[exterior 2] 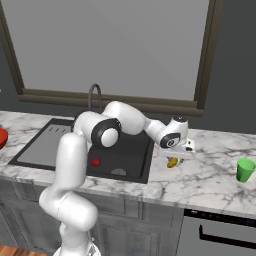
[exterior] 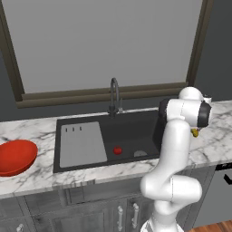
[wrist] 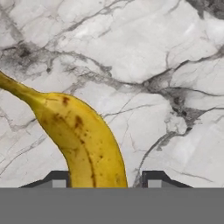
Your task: Remove the tomato and banana from the sink. Then move the bowl and cup from the counter to the sink for washing.
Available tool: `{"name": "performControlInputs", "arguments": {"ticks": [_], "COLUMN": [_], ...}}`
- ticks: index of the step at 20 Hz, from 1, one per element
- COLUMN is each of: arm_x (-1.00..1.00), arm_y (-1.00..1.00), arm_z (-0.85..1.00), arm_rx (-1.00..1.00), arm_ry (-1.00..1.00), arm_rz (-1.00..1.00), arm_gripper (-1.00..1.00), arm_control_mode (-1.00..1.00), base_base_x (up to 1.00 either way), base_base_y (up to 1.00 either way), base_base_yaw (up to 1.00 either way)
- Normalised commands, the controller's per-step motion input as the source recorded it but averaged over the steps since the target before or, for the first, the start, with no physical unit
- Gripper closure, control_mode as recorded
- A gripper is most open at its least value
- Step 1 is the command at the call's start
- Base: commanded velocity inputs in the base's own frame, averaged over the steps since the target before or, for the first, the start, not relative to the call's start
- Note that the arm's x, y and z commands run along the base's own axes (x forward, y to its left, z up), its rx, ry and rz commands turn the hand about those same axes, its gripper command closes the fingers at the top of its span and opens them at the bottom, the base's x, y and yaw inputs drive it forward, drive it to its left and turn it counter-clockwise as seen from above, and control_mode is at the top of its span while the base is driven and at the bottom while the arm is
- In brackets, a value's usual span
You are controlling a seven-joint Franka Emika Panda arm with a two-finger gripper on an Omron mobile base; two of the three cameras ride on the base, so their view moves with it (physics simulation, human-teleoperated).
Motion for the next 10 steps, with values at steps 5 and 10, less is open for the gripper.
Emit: {"name": "performControlInputs", "arguments": {"ticks": [5,10], "arm_x": [-0.02,-0.09], "arm_y": [0.00,-0.01], "arm_z": [-0.08,-0.03], "arm_rx": [0.00,0.00], "arm_ry": [0.00,-0.03], "arm_rz": [-0.06,-0.03], "arm_gripper": [-1.00,-1.00], "arm_control_mode": [-1.00,-1.00], "base_base_x": [0.00,0.00], "base_base_y": [0.00,0.00], "base_base_yaw": [0.00,0.00]}}
